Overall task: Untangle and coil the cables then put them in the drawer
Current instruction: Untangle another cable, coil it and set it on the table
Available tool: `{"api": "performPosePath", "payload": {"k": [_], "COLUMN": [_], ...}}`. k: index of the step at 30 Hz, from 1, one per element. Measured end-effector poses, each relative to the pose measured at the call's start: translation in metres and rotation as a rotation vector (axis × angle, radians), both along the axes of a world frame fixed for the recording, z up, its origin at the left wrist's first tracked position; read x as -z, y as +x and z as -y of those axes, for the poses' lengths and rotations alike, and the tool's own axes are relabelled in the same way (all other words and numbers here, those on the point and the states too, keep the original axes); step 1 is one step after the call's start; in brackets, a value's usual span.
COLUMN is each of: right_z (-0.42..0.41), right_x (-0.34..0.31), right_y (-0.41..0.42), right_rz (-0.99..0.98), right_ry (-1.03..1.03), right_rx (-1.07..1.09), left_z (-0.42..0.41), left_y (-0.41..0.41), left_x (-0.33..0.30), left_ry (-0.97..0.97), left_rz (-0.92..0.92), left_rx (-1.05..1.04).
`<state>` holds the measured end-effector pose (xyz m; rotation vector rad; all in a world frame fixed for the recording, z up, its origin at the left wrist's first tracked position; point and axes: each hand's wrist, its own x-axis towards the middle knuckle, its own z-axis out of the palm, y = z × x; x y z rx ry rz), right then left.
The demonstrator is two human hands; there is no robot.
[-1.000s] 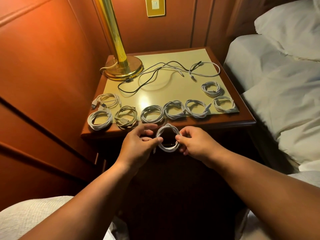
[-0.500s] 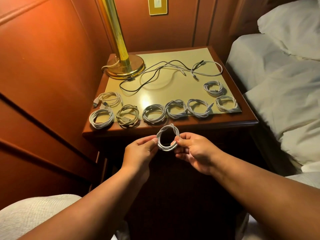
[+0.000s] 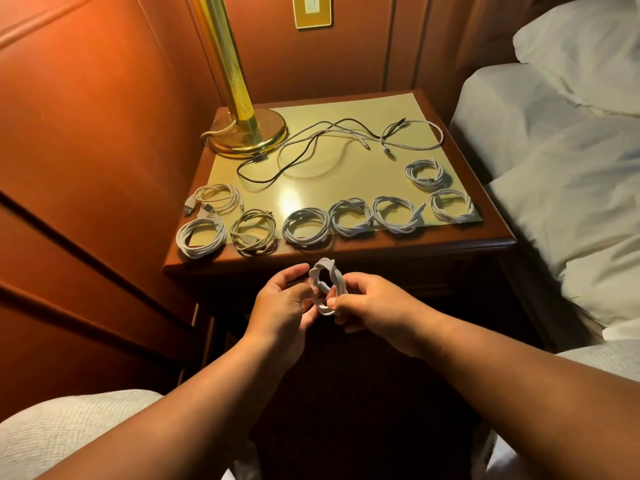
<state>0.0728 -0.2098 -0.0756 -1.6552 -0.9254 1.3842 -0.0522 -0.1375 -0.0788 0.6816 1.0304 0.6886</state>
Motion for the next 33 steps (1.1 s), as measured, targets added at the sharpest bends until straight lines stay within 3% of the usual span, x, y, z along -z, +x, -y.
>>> {"api": "performPosePath", "payload": {"k": [6, 9, 14, 19, 24, 33], "right_z": [-0.003, -0.003, -0.002, -0.001, -0.001, -0.001], "right_x": [-0.004, -0.008, -0.009, -0.01, -0.005, -0.011], "right_y": [-0.001, 0.001, 0.009, 0.013, 0.016, 0.019], "right_rz": [-0.02, -0.14, -0.334, -0.566, -0.452, -0.332], "right_ry": [0.016, -0.014, -0.084, -0.103, -0.055, 0.037], "right_rx": [0.082, 0.17, 0.269, 0.275, 0.228, 0.171], "left_z": [-0.004, -0.004, -0.005, -0.007, -0.01, -0.017], "left_y": [0.0, 0.0, -0.002, -0.004, -0.005, -0.006], "left_x": [-0.004, -0.005, -0.004, -0.008, -0.014, -0.021], "left_ry": [0.005, 0.033, 0.275, 0.376, 0.411, 0.22], "left_rz": [0.071, 0.072, -0.078, -0.069, -0.075, -0.022], "left_rx": [0.026, 0.074, 0.199, 0.256, 0.299, 0.348]}}
